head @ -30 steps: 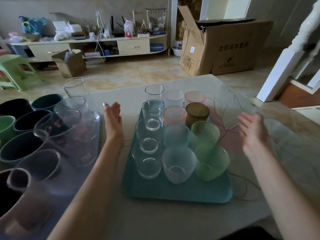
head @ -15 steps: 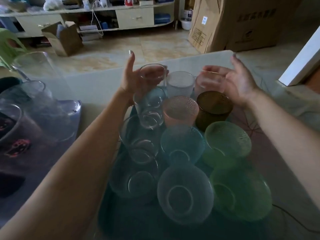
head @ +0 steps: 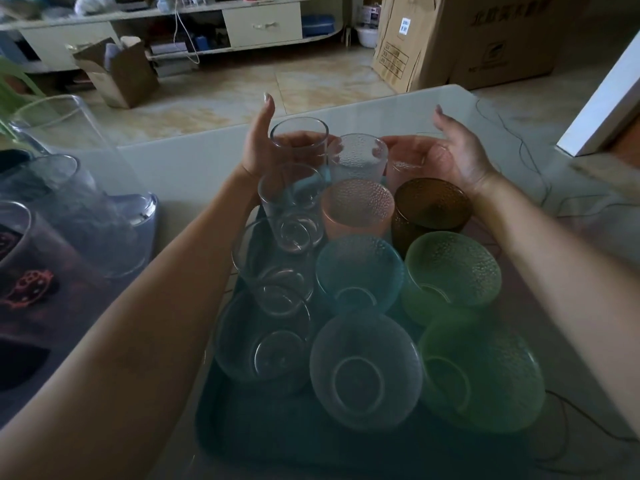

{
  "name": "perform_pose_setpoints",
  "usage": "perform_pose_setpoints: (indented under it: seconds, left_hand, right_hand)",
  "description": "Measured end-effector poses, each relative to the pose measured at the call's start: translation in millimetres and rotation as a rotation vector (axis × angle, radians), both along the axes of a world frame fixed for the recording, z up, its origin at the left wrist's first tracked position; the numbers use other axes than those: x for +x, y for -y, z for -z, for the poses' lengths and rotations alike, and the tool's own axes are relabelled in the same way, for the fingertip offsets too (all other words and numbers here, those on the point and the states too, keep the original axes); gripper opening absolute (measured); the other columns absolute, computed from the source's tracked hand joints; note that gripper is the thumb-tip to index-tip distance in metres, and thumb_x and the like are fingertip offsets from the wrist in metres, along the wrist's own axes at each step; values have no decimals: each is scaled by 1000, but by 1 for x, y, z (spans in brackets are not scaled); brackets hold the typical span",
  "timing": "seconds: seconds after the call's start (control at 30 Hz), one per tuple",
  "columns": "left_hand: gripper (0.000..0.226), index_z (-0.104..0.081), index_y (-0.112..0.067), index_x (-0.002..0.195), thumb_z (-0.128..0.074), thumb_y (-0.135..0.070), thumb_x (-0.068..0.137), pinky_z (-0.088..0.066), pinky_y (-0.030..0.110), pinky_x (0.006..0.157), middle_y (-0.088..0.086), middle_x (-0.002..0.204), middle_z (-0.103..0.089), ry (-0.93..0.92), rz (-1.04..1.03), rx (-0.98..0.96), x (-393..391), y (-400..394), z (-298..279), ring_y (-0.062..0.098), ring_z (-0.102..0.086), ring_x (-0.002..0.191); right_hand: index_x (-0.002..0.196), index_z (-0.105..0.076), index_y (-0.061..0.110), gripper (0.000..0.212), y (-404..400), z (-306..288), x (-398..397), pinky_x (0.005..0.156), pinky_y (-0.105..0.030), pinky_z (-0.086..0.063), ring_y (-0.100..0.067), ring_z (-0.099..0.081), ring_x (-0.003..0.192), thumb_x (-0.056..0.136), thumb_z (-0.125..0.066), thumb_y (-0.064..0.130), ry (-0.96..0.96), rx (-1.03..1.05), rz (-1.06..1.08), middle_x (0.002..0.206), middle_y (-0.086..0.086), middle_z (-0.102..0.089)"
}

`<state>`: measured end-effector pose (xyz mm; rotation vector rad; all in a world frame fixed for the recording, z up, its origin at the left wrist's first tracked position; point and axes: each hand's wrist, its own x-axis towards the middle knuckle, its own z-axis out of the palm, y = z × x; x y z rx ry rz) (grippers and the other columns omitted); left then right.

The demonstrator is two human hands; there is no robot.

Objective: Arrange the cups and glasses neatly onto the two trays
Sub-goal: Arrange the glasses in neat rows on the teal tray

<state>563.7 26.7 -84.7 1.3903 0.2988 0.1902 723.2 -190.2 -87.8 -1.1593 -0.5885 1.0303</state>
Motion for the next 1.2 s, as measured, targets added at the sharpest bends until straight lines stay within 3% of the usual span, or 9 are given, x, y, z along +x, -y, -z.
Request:
perform_pose_setpoints:
  seconds: [0.23,0.33,0.43,0.6,0.67,0.8,0.97,1.1,1.2]
  left_hand:
    - [96,-73,-9,89,3,-69,86,-51,28,70,4,89,-72,7,-11,-67,-6,12,-4,19,-64,78]
    - [95,-74,-19,95,10,-62,88,-46,30,88,2,109,-69,-4,-81,-28,-16,18,-7,16,-59,103]
    - [78,-58,-19,113,2,-62,90,-36,36,105,14,140,-46,16,-183,-37,-39,24,-4,22,-49,121]
    - [70,-52,-18,119,-3,-60,93,-48,36,86,4,125,-55,88,-257,-157,-82,56,-8,22,-55,112]
    - [74,-44,-14,134,-7,-62,92,-41,44,100,7,140,-47,99,-262,-192,-101,70,-7,26,-49,124]
    - [64,-47,-18,130,-12,-58,94,-38,42,101,4,132,-53,105,-286,-199,-135,98,-5,25,-49,123]
    - [65,-30,-21,145,-25,-59,92,-17,42,118,3,154,-28,44,-444,-160,-168,128,-15,21,-26,142]
    - [56,-34,2,141,-33,-31,95,2,10,113,17,151,-32,7,-577,-90,-202,158,-5,31,-27,141]
    - [61,-27,-13,146,-50,-30,93,-19,17,111,6,152,-31,20,-464,125,-224,179,11,21,-28,141]
  right_hand:
    - [102,-70,4,70,3,-5,-6,86,-35,-51,-26,-64,95,91,-28,60,5,-17,39,100,-13,-70]
    - [106,-67,6,69,12,-10,-11,80,-30,-55,-20,-68,90,94,-22,58,30,-29,168,96,-9,-72]
    - [115,-63,13,65,29,-14,-20,98,-36,-45,-21,-61,108,96,-19,57,80,-68,357,120,-9,-65]
    - [130,-53,18,60,72,-20,-53,107,-35,-29,-16,-41,132,97,-17,52,87,-155,536,144,-2,-46]
    - [134,-50,16,60,90,-22,-68,114,-36,-25,-14,-39,134,98,-16,51,136,-189,566,145,-2,-45]
    - [142,-39,17,59,126,-33,-110,117,-39,-16,-16,-29,140,99,-17,50,268,-308,476,151,1,-36]
    - [150,-21,23,57,157,-48,-163,114,-42,-19,-18,-22,144,99,-21,49,301,-395,375,157,4,-21]
    - [145,-29,30,55,182,-45,-196,110,-40,-31,-20,-36,136,95,-34,53,384,-506,376,153,6,-31]
    - [145,-30,28,55,192,-50,-219,100,-28,-32,-17,-42,129,94,-41,47,502,-530,309,146,3,-40]
